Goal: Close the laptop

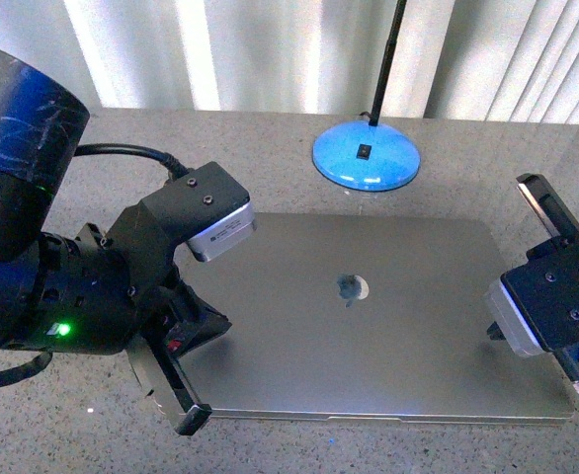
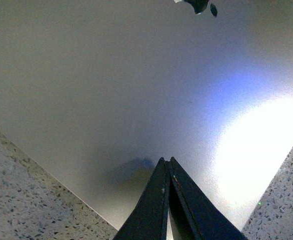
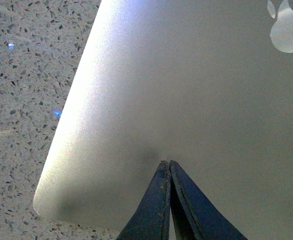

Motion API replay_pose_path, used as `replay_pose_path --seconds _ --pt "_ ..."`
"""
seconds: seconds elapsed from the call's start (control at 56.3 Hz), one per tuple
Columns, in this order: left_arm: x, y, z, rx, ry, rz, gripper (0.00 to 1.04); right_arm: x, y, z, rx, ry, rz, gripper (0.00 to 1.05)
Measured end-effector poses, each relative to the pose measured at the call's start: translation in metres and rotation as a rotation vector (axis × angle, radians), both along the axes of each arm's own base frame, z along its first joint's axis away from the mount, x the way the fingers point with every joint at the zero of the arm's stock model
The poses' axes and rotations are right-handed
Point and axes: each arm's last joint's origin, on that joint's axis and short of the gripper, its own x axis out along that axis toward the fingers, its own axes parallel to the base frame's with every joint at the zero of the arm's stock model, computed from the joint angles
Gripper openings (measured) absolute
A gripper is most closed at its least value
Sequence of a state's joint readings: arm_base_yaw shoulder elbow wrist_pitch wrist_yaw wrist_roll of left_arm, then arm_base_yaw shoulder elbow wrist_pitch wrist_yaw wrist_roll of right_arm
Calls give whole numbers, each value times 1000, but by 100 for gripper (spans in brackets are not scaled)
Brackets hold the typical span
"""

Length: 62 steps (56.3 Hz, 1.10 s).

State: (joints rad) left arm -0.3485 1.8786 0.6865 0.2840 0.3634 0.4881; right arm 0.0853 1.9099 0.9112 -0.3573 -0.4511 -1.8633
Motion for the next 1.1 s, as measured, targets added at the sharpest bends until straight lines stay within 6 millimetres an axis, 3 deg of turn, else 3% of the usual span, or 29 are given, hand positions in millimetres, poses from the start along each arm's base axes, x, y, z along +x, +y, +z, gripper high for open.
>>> replay_pose_path --seconds 0.249,0.409,0.48,0.586,0.622,0.693,0.782,0.888,0.977,1.101 --pt "-2 8 -8 -26 30 25 4 0 3 -1 37 8 -19 3" --pt "-1 32 16 -191 15 130 4 6 6 18 219 -7 -113 3" --pt "2 47 37 -278 -64 217 4 12 5 36 346 -51 -179 3" --pt "7 103 100 -486 -325 652 4 25 -9 98 632 -264 -445 3" --pt "4 114 111 -526 -362 735 9 26 -17 115 718 -297 -575 3" --pt "1 128 122 -600 -380 848 20 23 -33 148 895 -345 -831 6" --pt "0 131 123 -657 -350 889 34 14 -45 176 1160 -210 -1115 21" --pt "-1 124 110 -652 -307 884 51 12 -44 177 1310 -48 -1254 36" --pt "-12 117 108 -566 -580 914 35 0 -40 156 1322 -339 -1436 20" --pt "-36 115 107 -479 -712 905 14 -27 -40 140 1282 -454 -1483 3"
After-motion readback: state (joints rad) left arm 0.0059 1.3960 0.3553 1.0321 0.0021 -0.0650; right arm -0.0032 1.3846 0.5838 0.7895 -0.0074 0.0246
